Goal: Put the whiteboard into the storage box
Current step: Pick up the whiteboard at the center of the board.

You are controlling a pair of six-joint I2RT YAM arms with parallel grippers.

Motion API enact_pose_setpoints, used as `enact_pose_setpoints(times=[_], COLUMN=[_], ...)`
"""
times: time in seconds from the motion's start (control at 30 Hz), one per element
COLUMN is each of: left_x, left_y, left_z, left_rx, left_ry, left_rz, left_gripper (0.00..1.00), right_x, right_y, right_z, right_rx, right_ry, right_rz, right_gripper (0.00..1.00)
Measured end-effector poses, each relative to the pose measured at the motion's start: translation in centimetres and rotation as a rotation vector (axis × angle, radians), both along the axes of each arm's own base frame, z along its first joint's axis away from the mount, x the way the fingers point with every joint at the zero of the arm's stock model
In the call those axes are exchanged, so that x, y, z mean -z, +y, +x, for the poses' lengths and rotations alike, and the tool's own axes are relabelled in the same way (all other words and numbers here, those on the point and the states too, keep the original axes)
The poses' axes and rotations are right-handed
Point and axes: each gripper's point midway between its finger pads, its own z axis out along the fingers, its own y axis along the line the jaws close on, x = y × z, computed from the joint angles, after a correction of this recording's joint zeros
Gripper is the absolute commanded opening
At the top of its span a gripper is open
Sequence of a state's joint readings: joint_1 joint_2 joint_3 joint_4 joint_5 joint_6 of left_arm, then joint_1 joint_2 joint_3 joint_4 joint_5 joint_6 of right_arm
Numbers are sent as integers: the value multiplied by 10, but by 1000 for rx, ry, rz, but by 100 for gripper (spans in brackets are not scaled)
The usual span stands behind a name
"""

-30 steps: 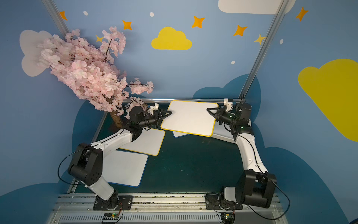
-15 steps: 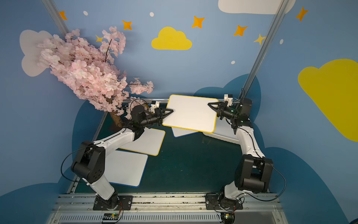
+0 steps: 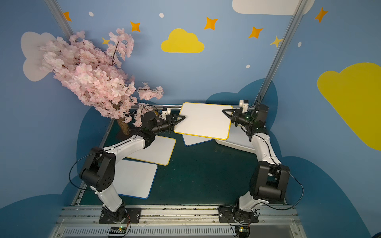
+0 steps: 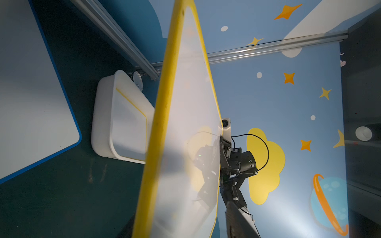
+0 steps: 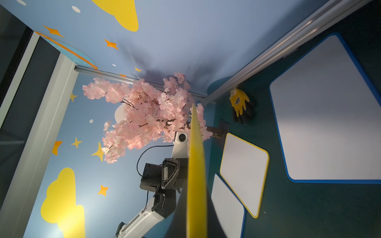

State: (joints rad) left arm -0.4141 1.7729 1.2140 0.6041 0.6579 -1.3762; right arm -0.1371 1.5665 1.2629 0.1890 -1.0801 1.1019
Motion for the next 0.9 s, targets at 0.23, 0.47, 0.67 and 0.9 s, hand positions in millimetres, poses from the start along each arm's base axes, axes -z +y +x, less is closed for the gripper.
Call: enact_pose_setpoints(times=[0.23, 0.47, 0.67, 0.9], left_x=[-3, -7, -7, -2], left_y=[7, 16, 15, 13], left_z=[3, 4, 1, 2], left_rx=[0, 6, 28, 40], left_ry=[-9, -12, 4, 22], left_rz=[-4, -10, -20, -27], left_gripper=[73, 74, 63, 43], right_x=[1, 1, 1, -1], right_y=[-8, -15, -13, -11], right_z=[1, 0, 0, 2], right_rx=[14, 12, -10, -32], right_ry=[3, -10, -21, -30], right_rz=[-16, -21, -14, -4], right_gripper=[0, 0, 0, 0])
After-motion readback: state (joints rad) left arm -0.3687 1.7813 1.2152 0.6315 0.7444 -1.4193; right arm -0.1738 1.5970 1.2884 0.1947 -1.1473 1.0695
